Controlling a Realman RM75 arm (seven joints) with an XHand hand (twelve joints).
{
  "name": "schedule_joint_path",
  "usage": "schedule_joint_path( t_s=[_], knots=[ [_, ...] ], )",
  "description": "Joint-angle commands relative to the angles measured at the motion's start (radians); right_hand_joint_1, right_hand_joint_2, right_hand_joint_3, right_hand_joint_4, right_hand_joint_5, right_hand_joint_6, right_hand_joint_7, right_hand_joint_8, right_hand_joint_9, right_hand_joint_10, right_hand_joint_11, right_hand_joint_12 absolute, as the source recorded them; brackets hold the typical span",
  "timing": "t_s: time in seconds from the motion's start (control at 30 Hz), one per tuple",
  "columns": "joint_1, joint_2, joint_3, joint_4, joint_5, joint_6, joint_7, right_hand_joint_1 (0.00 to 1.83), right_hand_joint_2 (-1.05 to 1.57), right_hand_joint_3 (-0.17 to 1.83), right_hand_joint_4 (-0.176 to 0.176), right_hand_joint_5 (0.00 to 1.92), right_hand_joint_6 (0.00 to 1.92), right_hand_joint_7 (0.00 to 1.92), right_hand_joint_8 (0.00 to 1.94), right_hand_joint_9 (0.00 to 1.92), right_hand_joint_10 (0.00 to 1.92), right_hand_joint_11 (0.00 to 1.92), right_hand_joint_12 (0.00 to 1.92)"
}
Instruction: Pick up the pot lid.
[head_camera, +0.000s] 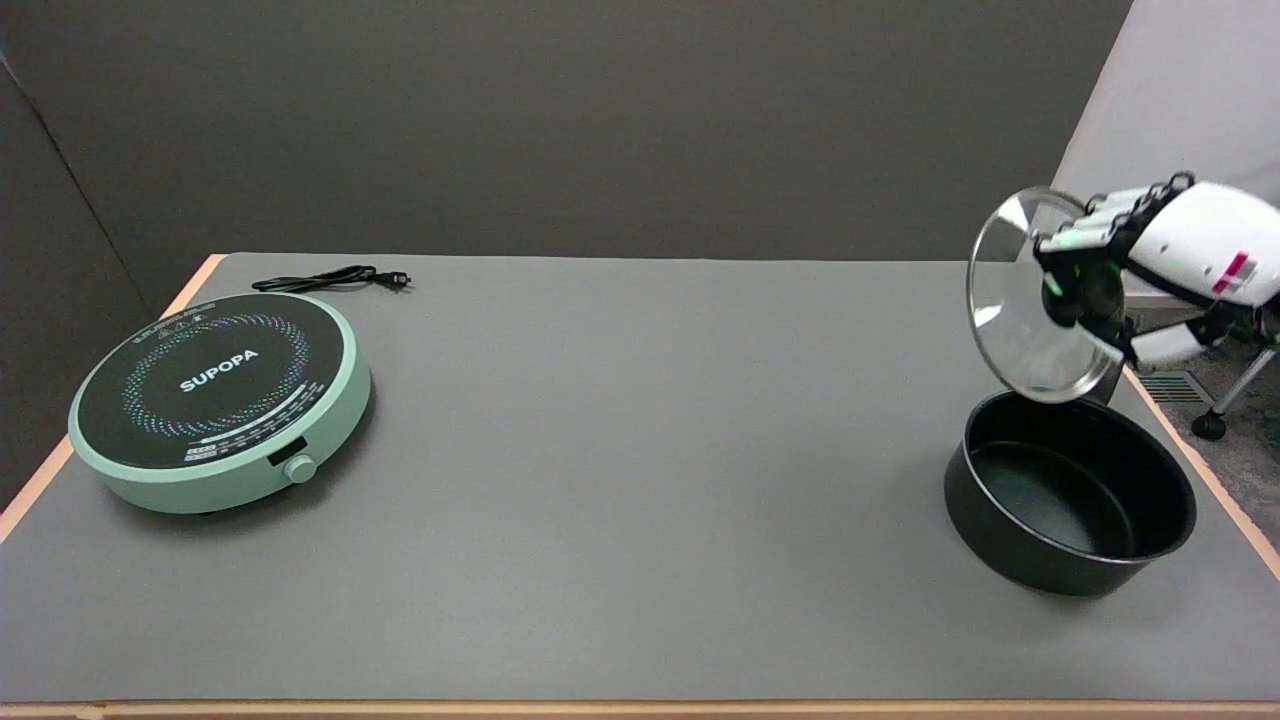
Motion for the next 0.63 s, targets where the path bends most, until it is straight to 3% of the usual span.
schedule_joint_path(
  t_s=[0.03, 0.33, 0.4, 0.63],
  knots=[
    [0.139, 0.039, 0.116, -0.008, 0.001, -0.122, 0.002, 1.39, 0.58, 1.24, 0.176, 0.69, 1.76, 0.95, 1.61, 0.88, 1.89, 0.71, 1.35],
    [0.167, 0.129, 0.137, -0.133, 0.001, -0.254, 0.035, 1.39, 0.58, 1.23, 0.176, 0.70, 1.75, 0.96, 1.59, 0.89, 1.87, 0.72, 1.33],
    [0.161, 0.160, 0.137, -0.158, 0.001, -0.280, 0.035, 1.40, 0.58, 1.20, 0.176, 0.70, 1.74, 0.97, 1.54, 0.87, 1.90, 0.75, 1.24],
    [0.074, 0.260, 0.237, -0.214, 0.001, -0.384, 0.078, 1.39, 0.59, 1.21, 0.176, 0.70, 1.75, 0.95, 1.58, 0.89, 1.86, 0.73, 1.31]
  ],
)
